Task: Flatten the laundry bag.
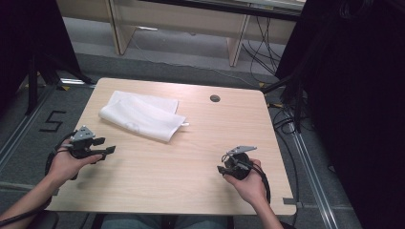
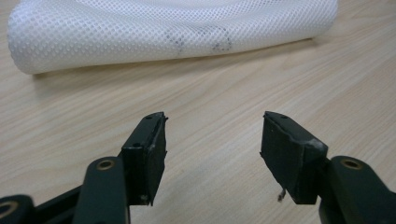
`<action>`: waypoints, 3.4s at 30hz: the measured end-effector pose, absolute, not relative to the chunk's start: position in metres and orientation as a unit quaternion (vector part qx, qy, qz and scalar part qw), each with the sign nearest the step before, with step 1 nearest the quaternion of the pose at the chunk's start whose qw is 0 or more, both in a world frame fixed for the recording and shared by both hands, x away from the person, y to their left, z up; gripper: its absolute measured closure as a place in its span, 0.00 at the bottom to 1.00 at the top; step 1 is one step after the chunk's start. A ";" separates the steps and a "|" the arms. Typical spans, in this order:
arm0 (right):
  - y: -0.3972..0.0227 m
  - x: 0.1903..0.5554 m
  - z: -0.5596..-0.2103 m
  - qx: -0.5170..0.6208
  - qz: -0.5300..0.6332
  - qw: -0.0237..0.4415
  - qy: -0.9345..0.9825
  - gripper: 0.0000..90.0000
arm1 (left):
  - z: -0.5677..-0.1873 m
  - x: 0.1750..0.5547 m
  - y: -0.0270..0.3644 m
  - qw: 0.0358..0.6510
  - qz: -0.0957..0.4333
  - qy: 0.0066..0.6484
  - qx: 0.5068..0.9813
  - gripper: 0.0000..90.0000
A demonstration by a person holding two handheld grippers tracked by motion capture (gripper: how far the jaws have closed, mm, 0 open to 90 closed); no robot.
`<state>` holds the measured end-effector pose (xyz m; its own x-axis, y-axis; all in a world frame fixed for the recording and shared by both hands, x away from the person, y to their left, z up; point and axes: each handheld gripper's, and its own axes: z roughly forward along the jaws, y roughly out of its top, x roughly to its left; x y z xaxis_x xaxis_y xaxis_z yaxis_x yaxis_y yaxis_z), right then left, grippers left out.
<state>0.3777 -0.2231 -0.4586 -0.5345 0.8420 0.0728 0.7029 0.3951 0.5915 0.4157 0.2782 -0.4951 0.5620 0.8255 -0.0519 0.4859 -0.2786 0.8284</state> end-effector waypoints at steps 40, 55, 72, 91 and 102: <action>-0.214 0.376 -0.459 0.448 0.290 0.113 0.838 0.63 | -0.503 0.545 0.178 0.330 0.173 0.422 0.827 0.39; -0.213 0.375 -0.459 0.448 0.290 0.107 0.839 0.63 | -0.506 0.543 0.168 0.318 0.161 0.443 0.823 0.59; -0.213 0.374 -0.459 0.453 0.300 0.114 0.832 0.63 | -0.499 0.529 0.141 0.257 0.189 0.436 0.842 0.96; -0.216 0.375 -0.458 0.447 0.293 0.117 0.837 0.63 | -0.498 0.490 0.105 0.277 0.148 0.403 0.860 0.96; -0.215 0.375 -0.457 0.457 0.295 0.111 0.832 0.62 | -0.496 0.468 0.078 0.268 0.148 0.372 0.876 0.96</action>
